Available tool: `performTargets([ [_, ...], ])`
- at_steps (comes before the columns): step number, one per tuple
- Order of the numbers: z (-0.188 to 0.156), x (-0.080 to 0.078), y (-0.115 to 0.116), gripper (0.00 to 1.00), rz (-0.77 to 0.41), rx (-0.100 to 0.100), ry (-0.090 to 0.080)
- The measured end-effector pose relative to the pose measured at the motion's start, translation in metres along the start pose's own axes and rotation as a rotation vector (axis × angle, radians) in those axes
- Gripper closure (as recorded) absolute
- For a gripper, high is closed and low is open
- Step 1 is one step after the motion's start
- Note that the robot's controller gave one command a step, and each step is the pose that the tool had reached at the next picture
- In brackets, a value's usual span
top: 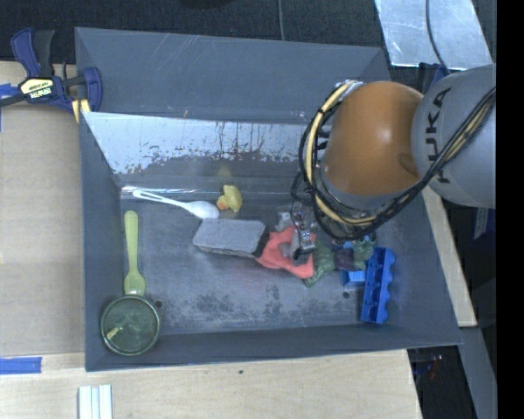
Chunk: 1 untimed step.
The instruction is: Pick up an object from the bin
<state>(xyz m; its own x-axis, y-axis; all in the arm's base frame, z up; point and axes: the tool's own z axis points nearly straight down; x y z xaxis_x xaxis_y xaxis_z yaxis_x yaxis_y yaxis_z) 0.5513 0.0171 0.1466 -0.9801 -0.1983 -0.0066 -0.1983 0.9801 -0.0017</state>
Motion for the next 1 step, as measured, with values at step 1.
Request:
performTargets([
  [1, -0.0685, -0.0019, 0.0052, 1.00, 0.005, 0.000, 0.003],
])
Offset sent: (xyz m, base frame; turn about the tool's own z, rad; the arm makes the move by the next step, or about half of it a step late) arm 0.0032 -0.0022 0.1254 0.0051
